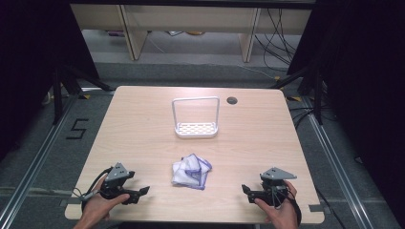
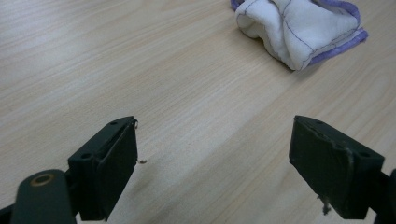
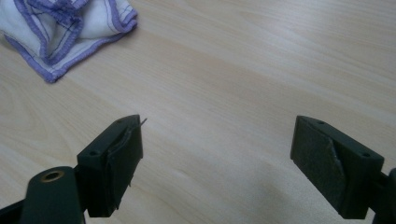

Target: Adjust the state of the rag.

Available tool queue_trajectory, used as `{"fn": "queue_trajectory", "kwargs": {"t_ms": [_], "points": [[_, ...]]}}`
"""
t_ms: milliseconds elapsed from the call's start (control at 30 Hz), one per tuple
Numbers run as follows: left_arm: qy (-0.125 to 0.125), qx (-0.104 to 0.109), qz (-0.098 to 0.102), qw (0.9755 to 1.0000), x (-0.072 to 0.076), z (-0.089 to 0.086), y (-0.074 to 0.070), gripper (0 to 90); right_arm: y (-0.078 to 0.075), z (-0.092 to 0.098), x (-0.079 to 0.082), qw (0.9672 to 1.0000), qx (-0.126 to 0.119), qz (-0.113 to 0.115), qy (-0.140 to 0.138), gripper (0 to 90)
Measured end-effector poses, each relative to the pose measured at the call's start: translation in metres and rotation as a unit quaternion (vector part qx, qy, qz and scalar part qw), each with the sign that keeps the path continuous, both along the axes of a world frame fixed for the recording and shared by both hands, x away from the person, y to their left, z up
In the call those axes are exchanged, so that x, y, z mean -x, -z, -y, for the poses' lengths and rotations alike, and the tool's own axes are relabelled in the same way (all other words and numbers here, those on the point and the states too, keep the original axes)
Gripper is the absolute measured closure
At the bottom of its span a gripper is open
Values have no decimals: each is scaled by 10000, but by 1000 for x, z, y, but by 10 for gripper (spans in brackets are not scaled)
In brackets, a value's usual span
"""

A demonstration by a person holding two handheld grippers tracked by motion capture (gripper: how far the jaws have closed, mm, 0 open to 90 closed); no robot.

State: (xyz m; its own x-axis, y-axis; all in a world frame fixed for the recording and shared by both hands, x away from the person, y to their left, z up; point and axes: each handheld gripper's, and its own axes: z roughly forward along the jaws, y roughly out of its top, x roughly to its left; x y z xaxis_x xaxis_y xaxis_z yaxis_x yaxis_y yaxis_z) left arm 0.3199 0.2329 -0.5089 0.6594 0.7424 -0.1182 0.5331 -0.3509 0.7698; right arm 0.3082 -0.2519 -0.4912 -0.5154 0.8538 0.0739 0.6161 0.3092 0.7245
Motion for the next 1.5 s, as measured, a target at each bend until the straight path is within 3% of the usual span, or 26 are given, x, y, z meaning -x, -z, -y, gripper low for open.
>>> {"fn": "queue_trajectory", "kwargs": {"t_ms": [67, 133, 200, 267, 300, 333, 433, 533, 567, 700, 867, 1000, 1133, 1200, 1333, 1367, 1400, 1433, 1500], "points": [[4, -11, -2, 10000, 0, 0, -1, 150, 0, -2, 2, 9998, -64, -114, 128, 180], [-47, 62, 27, 10000, 0, 1, -1, 152, 0, -1, 1, 9999, -82, -25, 89, 183], [14, 84, 13, 10000, 0, 1, -1, 152, 0, -2, 1, 9997, -182, -103, 89, 188], [39, 42, -57, 10000, 0, 0, -2, 150, -1, 0, 0, 9999, -132, 29, -70, 192], [-55, 197, -27, 9998, 0, 3, -1, 150, 0, -1, -1, 9999, -113, 77, -86, 194], [5, 95, -11, 10000, -1, 2, -2, 150, -2, -2, -1, 9999, -108, -3, -91, 197], [56, 243, 41, 9997, -1, 8, -4, 171, -2, -6, 0, 9999, -109, 42, -63, 211], [155, 248, 78, 9995, -3, 12, -9, 196, -3, -7, 0, 9999, -107, 34, -71, 218], [193, 339, 97, 9992, -3, 16, -10, 221, -2, -7, -1, 9997, -122, 93, -174, 226], [363, 441, 218, 9981, -6, 30, -18, 272, -3, -8, -1, 9998, -132, 52, -127, 247], [662, 477, 262, 9963, -10, 55, -27, 334, -4, -9, -1, 9998, -144, 32, -139, 260], [1058, 315, 303, 9934, -17, 81, -32, 411, -4, -8, 0, 9999, -125, 32, -85, 265], [1266, 84, 464, 9908, -24, 105, -33, 472, -3, -8, -1, 9998, -195, -6, -81, 266], [1293, 56, 555, 9900, -27, 114, -33, 489, -3, -8, -1, 9998, -192, -16, -90, 266], [1454, -196, 668, 9869, -36, 130, -35, 535, -3, -7, 0, 9999, -152, -51, -58, 266], [1495, -245, 672, 9862, -38, 134, -35, 545, -2, -7, -1, 9999, -124, 26, -77, 266], [1535, -340, 683, 9852, -40, 137, -35, 550, -1, -7, -3, 9996, -208, 15, -171, 266], [1566, -477, 704, 9840, -41, 139, -35, 558, -2, -7, 0, 9998, -211, -29, -22, 266], [1594, -647, 734, 9824, -42, 141, -35, 568, -2, -5, -1, 9998, -205, -38, -62, 266]]}}
